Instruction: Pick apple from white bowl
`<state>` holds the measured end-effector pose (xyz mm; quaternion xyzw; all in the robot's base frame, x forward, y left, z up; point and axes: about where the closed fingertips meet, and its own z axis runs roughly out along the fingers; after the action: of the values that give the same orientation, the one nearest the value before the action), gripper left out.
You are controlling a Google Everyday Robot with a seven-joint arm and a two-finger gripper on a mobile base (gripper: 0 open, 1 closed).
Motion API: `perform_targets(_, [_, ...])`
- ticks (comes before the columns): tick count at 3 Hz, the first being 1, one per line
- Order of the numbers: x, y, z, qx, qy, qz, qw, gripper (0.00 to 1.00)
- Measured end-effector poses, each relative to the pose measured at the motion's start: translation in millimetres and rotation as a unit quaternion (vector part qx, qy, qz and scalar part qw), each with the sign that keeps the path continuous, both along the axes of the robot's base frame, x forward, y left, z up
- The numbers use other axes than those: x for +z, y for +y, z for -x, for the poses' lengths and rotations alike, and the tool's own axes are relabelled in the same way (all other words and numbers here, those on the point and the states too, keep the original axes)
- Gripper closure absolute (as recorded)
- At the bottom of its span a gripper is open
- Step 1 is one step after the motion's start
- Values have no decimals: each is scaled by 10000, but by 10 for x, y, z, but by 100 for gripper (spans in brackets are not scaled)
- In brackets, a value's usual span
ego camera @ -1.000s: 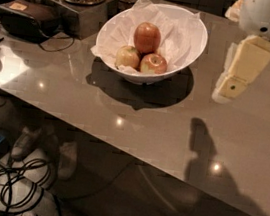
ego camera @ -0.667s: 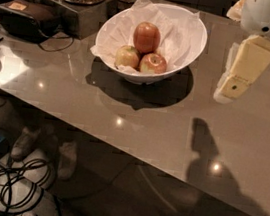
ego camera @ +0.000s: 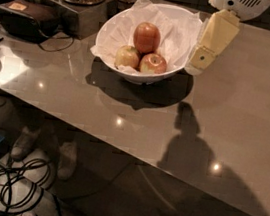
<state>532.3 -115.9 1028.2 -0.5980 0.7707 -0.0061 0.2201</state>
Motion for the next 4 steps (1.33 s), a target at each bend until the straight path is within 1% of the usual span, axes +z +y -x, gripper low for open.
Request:
perform_targets(1, [4, 17, -18, 10, -32, -37, 10000, 0])
perform_targets(2, [-67, 130, -250, -127, 215, -311, 9992, 0])
perform_targets(3, [-186, 250, -595, -376, 527, -601, 9961, 0])
perform_targets(4, [-169, 275, -674, -394, 443, -671, 9960, 0])
